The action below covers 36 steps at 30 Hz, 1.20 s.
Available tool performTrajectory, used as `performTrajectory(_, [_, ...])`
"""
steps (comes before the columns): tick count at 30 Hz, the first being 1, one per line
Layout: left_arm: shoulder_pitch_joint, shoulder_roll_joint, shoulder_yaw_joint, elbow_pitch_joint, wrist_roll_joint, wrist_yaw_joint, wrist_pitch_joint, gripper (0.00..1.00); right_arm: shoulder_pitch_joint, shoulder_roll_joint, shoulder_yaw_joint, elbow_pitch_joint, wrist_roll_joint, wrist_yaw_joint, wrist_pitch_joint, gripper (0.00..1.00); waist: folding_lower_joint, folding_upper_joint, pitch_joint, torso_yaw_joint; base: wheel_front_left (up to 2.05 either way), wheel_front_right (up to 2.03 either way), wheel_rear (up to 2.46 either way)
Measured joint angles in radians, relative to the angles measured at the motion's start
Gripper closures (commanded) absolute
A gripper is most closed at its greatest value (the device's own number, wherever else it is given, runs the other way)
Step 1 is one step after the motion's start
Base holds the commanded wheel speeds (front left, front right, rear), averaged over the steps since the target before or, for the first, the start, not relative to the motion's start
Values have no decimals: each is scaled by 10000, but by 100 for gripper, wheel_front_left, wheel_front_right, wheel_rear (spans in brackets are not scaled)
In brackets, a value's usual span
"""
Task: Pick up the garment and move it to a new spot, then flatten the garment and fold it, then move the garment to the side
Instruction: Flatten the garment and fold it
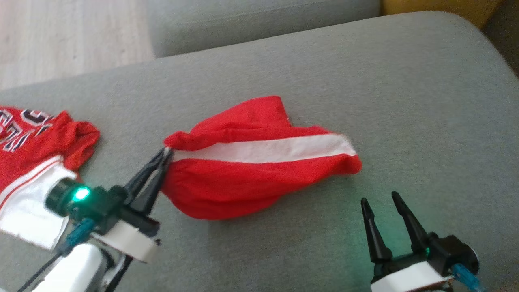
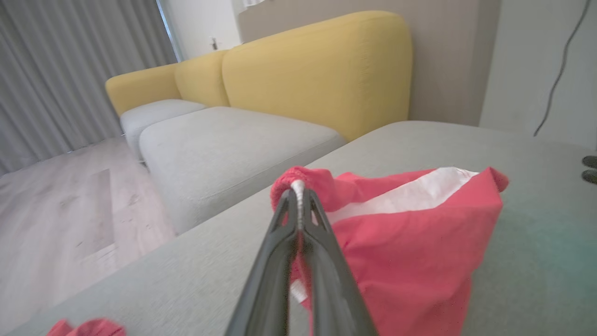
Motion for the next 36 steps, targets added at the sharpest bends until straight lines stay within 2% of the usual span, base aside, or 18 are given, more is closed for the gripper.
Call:
performTrajectory(5, [281,414,336,316,-79,42,-431,100,-376,-2,286,336,558,0,0,0,0,0,345,602,0,0,0])
performTrajectory(11, [223,598,391,886,-54,-54,-665,100,-1389,-8,1043,1101,2445,0,0,0,1,0,796,1194,0,0,0])
performTrajectory(21, [-554,591,374,1756,92,-226,-1005,100,-3811,-1806,3344,3183,4876,0,0,0,1,0,1191,1818,0,0,0])
performTrajectory(26, [-844,449,224,1967,105,-309,-1104,100,-4337,-2071,4485,3557,5649,0,0,0,1,0,1245,2013,0,0,0])
performTrajectory(32, [-965,349,150,2104,105,-322,-1195,100,-4585,-2197,5129,3758,5977,0,0,0,1,0,1279,2122,0,0,0])
performTrajectory(34, [-965,328,121,2111,105,-322,-1197,100,-4656,-2201,5218,3837,5992,0,0,71,1,0,1296,2145,0,0,0])
performTrajectory(35, [-967,316,100,2119,105,-324,-1197,100,-4702,-2203,5246,3875,6032,0,0,100,1,0,1305,2158,0,0,0])
performTrajectory(36, [-968,313,77,2130,105,-351,-1214,100,-4740,-2203,5273,3898,6073,0,0,100,1,0,1314,2167,0,0,0])
